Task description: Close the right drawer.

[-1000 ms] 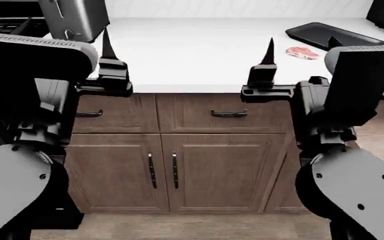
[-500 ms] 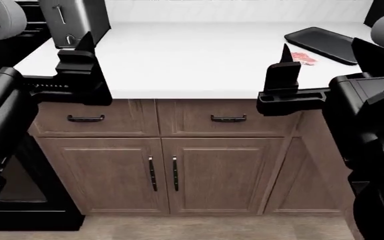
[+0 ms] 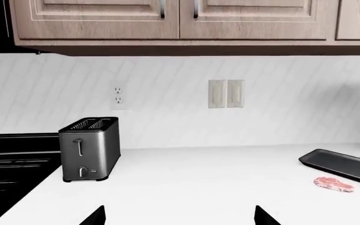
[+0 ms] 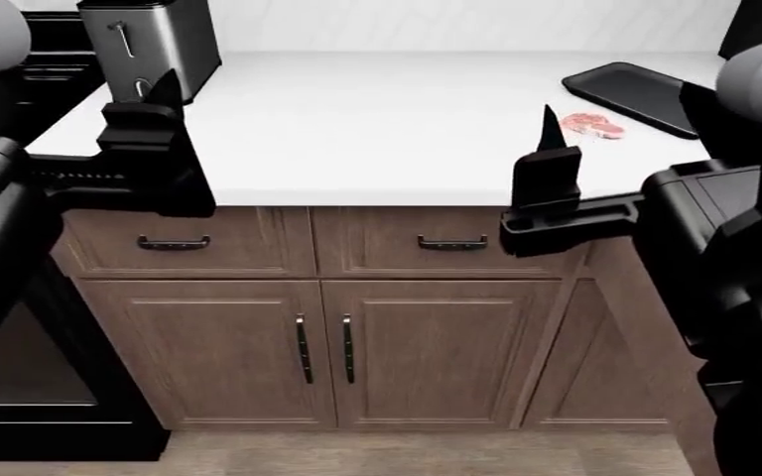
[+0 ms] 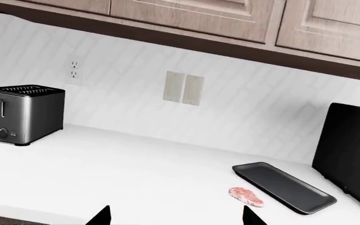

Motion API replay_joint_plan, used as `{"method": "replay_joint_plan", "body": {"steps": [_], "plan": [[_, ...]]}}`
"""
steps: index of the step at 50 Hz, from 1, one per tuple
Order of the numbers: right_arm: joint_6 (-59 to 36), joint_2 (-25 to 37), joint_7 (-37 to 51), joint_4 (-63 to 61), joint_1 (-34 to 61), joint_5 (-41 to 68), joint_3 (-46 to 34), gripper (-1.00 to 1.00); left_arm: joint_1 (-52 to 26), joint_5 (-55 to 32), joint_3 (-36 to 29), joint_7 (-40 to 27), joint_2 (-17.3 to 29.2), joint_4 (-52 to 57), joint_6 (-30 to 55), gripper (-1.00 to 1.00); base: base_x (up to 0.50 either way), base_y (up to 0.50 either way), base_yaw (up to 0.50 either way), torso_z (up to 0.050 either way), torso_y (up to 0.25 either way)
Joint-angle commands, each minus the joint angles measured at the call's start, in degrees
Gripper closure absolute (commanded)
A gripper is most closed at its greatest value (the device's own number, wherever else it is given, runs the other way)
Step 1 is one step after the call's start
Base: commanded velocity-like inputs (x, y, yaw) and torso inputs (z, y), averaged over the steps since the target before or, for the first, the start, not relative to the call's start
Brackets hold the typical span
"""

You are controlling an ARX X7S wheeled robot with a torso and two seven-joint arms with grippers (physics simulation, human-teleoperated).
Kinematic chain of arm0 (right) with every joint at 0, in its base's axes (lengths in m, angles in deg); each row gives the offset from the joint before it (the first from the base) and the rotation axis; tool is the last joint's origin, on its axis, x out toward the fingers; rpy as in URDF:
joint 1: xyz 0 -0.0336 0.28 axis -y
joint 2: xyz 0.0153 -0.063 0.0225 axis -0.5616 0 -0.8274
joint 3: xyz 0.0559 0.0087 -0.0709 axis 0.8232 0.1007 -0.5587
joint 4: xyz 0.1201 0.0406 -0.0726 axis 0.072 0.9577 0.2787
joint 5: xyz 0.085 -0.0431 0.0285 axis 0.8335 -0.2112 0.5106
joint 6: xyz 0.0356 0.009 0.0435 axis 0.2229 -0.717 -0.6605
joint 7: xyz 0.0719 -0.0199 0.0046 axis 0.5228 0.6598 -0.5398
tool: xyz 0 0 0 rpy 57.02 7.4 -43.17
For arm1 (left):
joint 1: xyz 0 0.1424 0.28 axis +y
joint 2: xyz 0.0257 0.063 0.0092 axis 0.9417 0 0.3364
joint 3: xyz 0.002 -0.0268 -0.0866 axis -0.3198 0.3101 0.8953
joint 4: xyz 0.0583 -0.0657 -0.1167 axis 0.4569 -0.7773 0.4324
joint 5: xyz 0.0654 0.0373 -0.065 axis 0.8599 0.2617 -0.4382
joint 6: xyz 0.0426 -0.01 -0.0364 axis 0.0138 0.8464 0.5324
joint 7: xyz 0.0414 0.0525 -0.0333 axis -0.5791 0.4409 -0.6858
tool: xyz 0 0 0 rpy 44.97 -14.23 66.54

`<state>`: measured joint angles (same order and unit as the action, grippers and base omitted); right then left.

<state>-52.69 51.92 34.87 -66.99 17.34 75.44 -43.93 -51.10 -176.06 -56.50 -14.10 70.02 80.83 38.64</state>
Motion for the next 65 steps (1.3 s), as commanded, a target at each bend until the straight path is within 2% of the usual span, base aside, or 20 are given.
{"method": "replay_joint_plan", "body": {"steps": [1,65], "plan": [[0.2,-0.1,-1.5,-0.9,0.0,0.0,-0.1,-1.0,-0.1,0.0,0.5,-0.4,0.3,0.5,-0.7,-1.0,0.0,0.0,0.0,0.0,0.0],[3.0,1.3,-3.6,-1.7,0.3,1.1,1.2,-1.0,0.1,0.6,0.2,0.3,0.9,0.7,-2.1,-1.0,0.0,0.0,-0.48,0.0,0.0]]}}
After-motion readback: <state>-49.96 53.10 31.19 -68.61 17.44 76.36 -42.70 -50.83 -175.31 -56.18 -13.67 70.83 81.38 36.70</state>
